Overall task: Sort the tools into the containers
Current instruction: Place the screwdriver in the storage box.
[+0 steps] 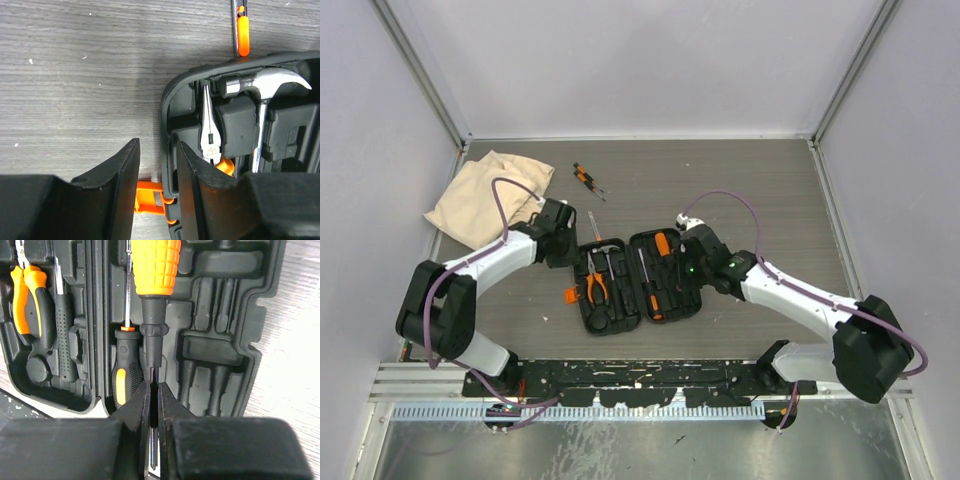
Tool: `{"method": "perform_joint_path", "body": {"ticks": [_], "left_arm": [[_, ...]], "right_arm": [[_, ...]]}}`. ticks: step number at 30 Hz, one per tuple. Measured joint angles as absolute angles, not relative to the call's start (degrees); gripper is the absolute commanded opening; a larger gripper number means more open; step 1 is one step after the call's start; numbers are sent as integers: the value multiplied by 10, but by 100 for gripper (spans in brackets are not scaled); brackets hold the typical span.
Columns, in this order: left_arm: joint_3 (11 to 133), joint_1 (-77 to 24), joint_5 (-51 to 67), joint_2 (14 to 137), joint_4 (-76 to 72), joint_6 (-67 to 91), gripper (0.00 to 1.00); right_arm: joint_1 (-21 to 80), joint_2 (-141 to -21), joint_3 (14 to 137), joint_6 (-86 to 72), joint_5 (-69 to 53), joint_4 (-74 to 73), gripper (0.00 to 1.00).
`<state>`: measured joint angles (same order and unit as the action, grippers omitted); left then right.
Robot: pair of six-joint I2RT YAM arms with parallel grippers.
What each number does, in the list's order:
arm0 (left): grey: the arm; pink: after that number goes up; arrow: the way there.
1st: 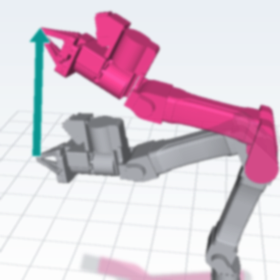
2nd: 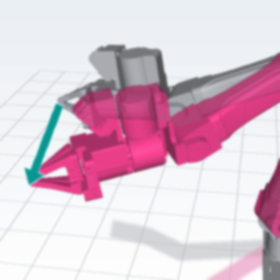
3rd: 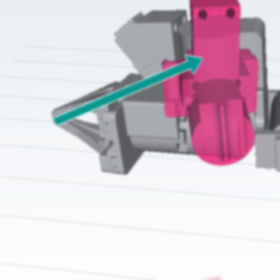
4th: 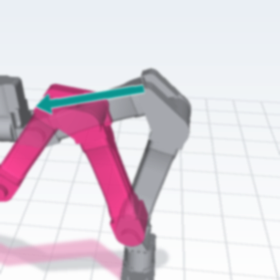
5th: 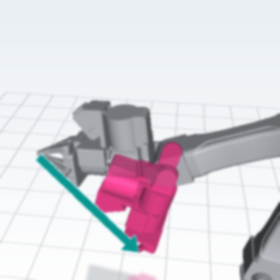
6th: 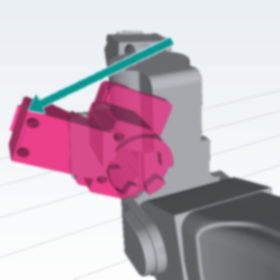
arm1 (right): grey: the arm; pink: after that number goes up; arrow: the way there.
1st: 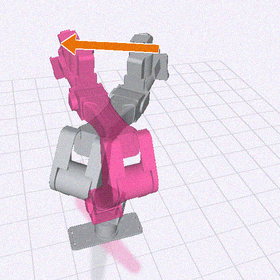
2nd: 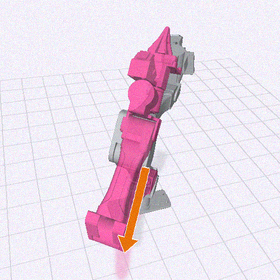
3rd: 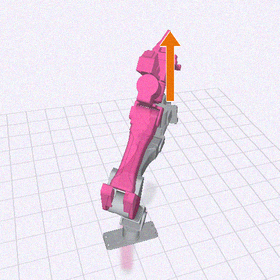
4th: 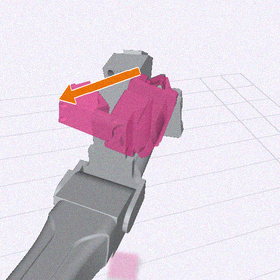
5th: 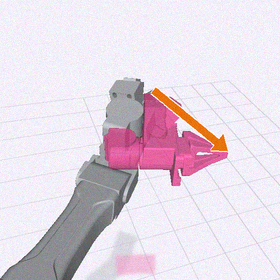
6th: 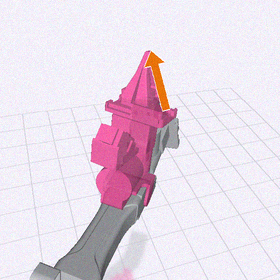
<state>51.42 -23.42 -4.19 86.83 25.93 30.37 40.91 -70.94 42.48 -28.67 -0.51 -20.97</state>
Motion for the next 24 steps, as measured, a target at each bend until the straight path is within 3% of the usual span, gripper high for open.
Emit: {"method": "perform_joint_path", "body": {"ticks": [17,24], "left_arm": [[518,-233,-41,794,289,305,39],[517,-233,-41,786,296,306,40]], "right_arm": [[409,-819,443,-359,-42,-187,2],[409,-844,470,-364,-41,-179,15]]}}
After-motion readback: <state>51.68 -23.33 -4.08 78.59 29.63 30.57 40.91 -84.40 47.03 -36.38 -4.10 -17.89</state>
